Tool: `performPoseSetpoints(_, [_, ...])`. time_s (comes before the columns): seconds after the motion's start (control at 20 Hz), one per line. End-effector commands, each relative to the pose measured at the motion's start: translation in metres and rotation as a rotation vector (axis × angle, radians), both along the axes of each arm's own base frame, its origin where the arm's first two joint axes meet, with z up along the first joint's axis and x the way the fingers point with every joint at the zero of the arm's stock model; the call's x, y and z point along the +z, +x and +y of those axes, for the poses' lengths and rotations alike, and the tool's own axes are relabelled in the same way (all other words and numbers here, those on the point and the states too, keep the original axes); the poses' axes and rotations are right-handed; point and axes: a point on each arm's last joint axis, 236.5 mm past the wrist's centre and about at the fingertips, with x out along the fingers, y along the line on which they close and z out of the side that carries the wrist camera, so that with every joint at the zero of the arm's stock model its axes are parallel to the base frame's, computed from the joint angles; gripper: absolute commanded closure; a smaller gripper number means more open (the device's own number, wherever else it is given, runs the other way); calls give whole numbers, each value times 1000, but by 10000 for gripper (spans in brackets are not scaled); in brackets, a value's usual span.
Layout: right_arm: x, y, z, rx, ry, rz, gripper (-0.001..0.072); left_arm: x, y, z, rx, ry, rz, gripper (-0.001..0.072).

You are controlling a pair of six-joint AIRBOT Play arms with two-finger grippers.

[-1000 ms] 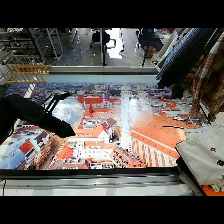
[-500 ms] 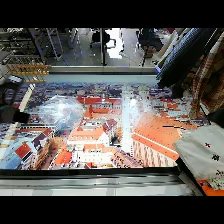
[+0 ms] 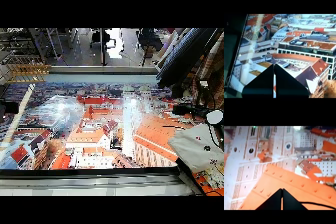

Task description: Fold the clothes and pants, and hang the long-sleeved shirts on hangers.

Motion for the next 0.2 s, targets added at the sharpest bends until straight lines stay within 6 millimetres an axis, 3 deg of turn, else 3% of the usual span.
performPoseSetpoints(0.0, [19, 17, -3, -35, -19, -110, 696, 3, 1, 2, 8, 1, -16, 690])
performPoseSetpoints(0.15, [-2, 2, 13, -10, 57, -2, 696, 3, 1, 2, 8, 1, -16, 690])
